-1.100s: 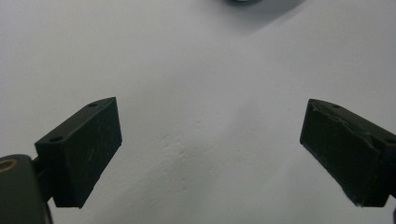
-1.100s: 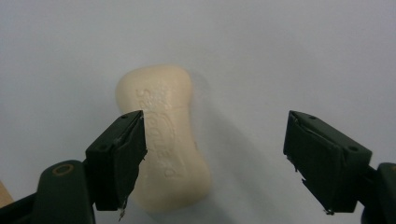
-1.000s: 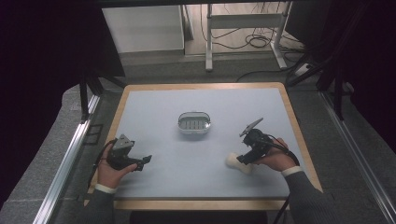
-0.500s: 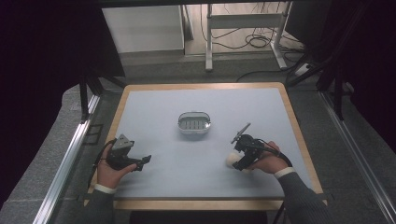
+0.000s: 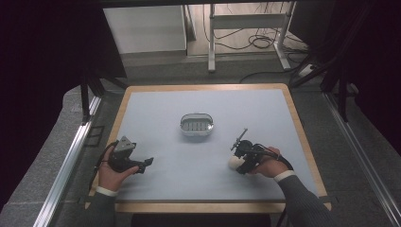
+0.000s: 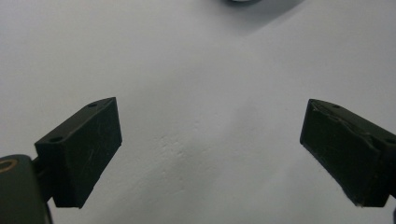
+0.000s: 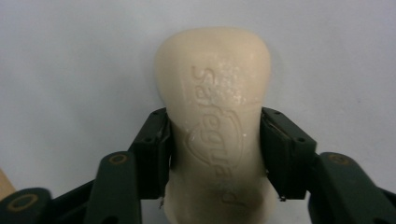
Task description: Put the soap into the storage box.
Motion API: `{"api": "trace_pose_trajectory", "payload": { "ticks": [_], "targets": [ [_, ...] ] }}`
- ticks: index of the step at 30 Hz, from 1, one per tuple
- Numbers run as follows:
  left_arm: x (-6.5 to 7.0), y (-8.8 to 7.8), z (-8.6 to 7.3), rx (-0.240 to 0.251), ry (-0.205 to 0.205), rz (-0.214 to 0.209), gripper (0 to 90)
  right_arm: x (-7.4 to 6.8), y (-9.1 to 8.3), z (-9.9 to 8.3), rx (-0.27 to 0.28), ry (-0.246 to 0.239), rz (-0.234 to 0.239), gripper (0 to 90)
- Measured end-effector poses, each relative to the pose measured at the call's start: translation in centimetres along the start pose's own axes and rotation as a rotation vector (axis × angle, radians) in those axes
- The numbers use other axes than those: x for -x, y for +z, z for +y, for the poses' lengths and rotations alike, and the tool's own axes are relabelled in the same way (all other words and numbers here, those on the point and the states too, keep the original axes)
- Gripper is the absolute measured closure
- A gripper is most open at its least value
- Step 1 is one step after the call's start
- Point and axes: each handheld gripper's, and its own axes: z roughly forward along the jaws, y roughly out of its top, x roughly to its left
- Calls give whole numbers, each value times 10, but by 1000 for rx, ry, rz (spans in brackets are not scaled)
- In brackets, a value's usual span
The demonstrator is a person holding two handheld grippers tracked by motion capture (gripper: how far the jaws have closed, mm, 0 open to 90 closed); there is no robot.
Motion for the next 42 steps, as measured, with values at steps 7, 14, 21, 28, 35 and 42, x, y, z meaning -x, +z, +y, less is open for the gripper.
{"api": "trace_pose_trajectory", "payload": {
  "ticks": [7,14,21,28,35,42],
  "targets": [
    [0,0,0,-2,2,1,60,-1,-3,3,-9,-10,-21,493],
    [0,0,0,2,0,1,59,2,-16,3,16,-11,-21,494],
    [0,0,0,-3,2,1,59,6,-31,6,47,-19,-34,494],
    [0,0,0,-6,4,1,60,12,-40,15,65,-37,-38,494],
    [0,2,0,-11,6,2,60,12,-47,32,85,-67,-41,494],
    [-1,-1,0,0,0,2,60,16,-47,41,84,-66,-38,494]
  ]
}}
